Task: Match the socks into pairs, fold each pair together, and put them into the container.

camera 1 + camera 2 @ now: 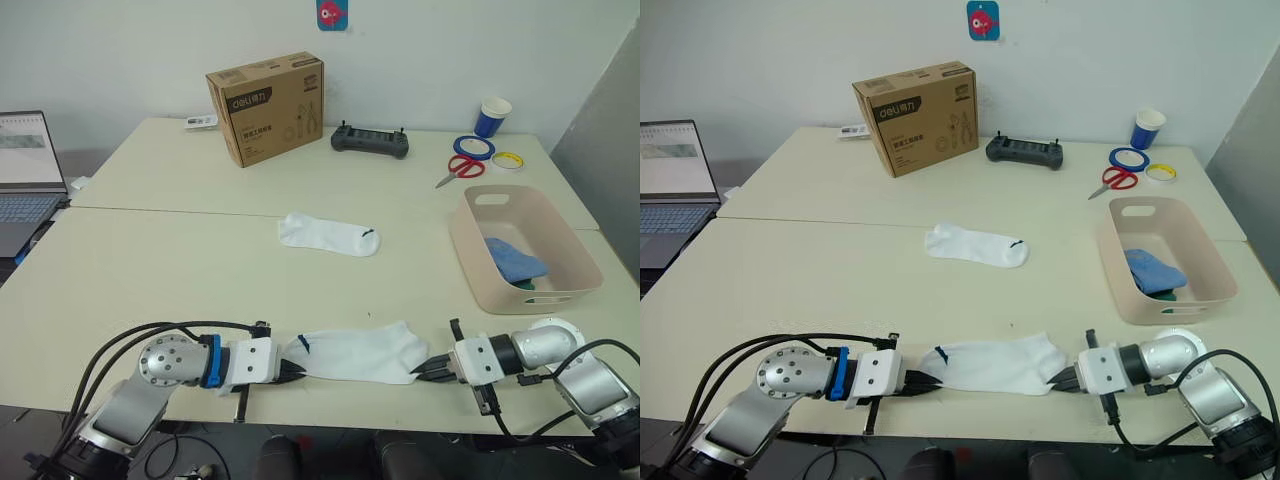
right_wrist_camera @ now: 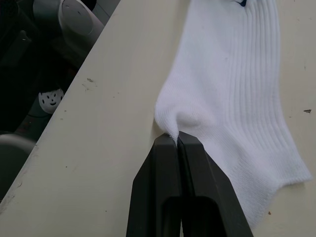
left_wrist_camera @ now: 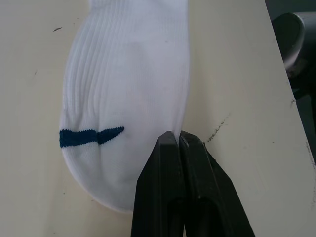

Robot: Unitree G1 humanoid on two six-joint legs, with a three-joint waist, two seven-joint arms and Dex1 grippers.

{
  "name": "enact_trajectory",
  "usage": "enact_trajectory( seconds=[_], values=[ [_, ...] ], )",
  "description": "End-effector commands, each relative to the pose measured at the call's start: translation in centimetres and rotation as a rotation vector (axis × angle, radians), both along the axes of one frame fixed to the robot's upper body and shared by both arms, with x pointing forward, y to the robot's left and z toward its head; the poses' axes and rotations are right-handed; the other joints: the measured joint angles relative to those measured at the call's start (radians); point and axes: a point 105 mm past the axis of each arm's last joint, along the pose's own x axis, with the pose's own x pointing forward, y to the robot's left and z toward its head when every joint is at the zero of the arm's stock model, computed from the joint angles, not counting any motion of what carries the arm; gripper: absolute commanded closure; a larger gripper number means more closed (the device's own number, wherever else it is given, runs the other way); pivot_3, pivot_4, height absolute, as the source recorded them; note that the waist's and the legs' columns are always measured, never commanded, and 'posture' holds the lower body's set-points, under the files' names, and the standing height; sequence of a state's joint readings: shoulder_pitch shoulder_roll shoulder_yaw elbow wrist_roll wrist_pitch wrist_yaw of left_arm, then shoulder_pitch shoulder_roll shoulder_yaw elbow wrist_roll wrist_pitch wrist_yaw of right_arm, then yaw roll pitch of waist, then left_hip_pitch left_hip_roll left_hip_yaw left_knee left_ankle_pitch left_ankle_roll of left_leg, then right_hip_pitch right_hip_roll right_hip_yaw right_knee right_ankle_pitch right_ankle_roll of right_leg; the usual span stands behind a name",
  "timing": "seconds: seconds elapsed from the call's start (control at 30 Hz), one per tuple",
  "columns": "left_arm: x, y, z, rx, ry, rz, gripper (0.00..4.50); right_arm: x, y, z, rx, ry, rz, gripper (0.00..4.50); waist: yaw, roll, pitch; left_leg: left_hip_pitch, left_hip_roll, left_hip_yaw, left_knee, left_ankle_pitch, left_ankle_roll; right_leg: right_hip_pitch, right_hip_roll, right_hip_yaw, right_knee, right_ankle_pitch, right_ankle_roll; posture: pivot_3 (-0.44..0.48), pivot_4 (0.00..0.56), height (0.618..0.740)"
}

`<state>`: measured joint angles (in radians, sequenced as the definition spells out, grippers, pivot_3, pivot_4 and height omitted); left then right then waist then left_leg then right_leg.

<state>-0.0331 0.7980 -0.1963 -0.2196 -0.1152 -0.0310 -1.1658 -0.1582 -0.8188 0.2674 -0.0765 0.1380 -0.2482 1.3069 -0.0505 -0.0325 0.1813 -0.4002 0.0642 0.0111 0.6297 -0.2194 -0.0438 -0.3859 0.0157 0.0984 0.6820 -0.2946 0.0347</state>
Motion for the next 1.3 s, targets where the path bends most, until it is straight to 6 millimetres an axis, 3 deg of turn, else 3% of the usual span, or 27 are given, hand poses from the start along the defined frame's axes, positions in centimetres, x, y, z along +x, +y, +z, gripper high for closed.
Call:
enact_trajectory(
  seconds=[0.03, 0.2, 0.23, 0.33, 0.67, 0.7, 0.8, 0.9, 1.0, 1.13, 1.27, 1.3],
  values=[
    [0.2, 0.1, 0.3, -0.002, -0.018, 0.002, 4.49, 0.0, 0.2, 0.5, 0.013, -0.022, 0.012, 4.5, 0.0, 0.0, 0.0, 0.0, 0.0, 0.0, 0.0, 0.0, 0.0, 0.0, 0.0, 0.0, 0.0, 0.0, 0.0, 0.0, 0.15, 0.74],
    [-0.3, -0.3, 0.4, -0.028, 0.004, -0.005, 4.49, 0.3, 0.3, 0.6, 0.03, -0.024, 0.002, 4.5, 0.0, 0.0, 0.0, 0.0, 0.0, 0.0, 0.0, 0.0, 0.0, 0.0, 0.0, 0.0, 0.0, 0.0, 0.0, 0.0, 0.15, 0.74],
    [-0.1, -0.4, 0.4, -0.035, 0.004, 0.002, 4.31, 0.3, 0.3, 0.6, 0.032, -0.015, 0.0, 4.29, 0.0, 0.0, 0.0, 0.0, 0.0, 0.0, 0.0, 0.0, 0.0, 0.0, 0.0, 0.0, 0.0, 0.0, 0.0, 0.0, 0.15, 0.74],
    [0.0, -0.1, 0.7, -0.048, 0.015, 0.015, 3.6, 0.2, 0.0, 0.9, 0.03, -0.003, 0.004, 3.51, 0.0, 0.0, 0.0, 0.0, 0.0, 0.0, 0.0, 0.0, 0.0, 0.0, 0.0, 0.0, 0.0, 0.0, 0.0, 0.0, 0.15, 0.74],
    [1.3, 2.9, 4.3, -0.153, -0.007, 0.16, 0.47, 1.0, -2.2, 4.8, 0.082, -0.009, -0.117, 0.01, 0.0, 0.0, 0.0, 0.0, 0.0, 0.0, 0.0, 0.0, 0.0, 0.0, 0.0, 0.0, 0.0, 0.0, 0.0, 0.0, 0.15, 0.74],
    [1.6, 3.1, 4.8, -0.19, -0.004, 0.196, 0.11, 1.2, -2.1, 5.3, 0.11, -0.007, -0.149, 0.0, -0.001, 0.0, 0.0, 0.0, 0.0, 0.0, 0.0, 0.0, 0.0, 0.0, 0.0, -0.001, 0.0, 0.0, 0.0, 0.0, 0.15, 0.74],
    [2.0, 2.5, 6.2, -0.304, 0.025, 0.253, 0.02, 2.1, -0.4, 6.9, 0.278, 0.052, -0.265, 0.0, -0.001, 0.0, 0.0, 0.0, 0.001, -0.001, 0.0, 0.0, 0.0, 0.0, 0.0, -0.001, 0.0, 0.001, 0.002, 0.0, 0.15, 0.74],
    [1.3, 0.3, 6.4, -0.345, 0.048, 0.198, 0.59, 1.6, 1.5, 6.7, 0.33, 0.102, -0.256, 0.61, 0.0, 0.0, 0.0, 0.0, 0.0, -0.001, 0.0, 0.0, 0.0, 0.0, 0.0, -0.001, 0.0, 0.002, 0.003, 0.0, 0.15, 0.74],
    [0.8, -1.3, 5.4, -0.333, 0.063, 0.153, 1.53, 1.9, 3.2, 6.4, 0.352, 0.096, -0.242, 1.63, 0.0, 0.0, 0.0, -0.001, 0.0, -0.001, 0.0, 0.0, 0.0, 0.0, 0.0, -0.001, -0.001, 0.002, 0.004, 0.0, 0.15, 0.74],
    [1.2, -2.1, 3.4, -0.296, 0.061, 0.16, 2.8, 2.5, 4.8, 4.9, 0.348, 0.14, -0.243, 3.04, 0.0, 0.0, 0.0, 0.0, 0.0, -0.002, 0.0, 0.0, 0.0, 0.0, 0.001, -0.001, 0.0, 0.002, 0.004, 0.0, 0.15, 0.74],
    [2.2, -1.4, 1.6, -0.249, 0.019, 0.208, 4.17, 3.2, 5.0, 3.2, 0.334, 0.146, -0.27, 4.5, 0.0, 0.0, 0.0, -0.001, 0.0, -0.002, 0.0, 0.0, 0.0, 0.0, 0.001, -0.001, 0.0, 0.002, 0.003, 0.0, 0.15, 0.74],
    [2.4, -1.2, 1.3, -0.252, 0.021, 0.225, 4.47, 3.3, 4.8, 2.8, 0.323, 0.139, -0.274, 4.5, 0.0, 0.0, 0.0, -0.001, 0.0, -0.001, 0.0, 0.0, 0.0, -0.001, 0.001, -0.001, 0.0, 0.002, 0.003, 0.0, 0.15, 0.74]
  ],
)
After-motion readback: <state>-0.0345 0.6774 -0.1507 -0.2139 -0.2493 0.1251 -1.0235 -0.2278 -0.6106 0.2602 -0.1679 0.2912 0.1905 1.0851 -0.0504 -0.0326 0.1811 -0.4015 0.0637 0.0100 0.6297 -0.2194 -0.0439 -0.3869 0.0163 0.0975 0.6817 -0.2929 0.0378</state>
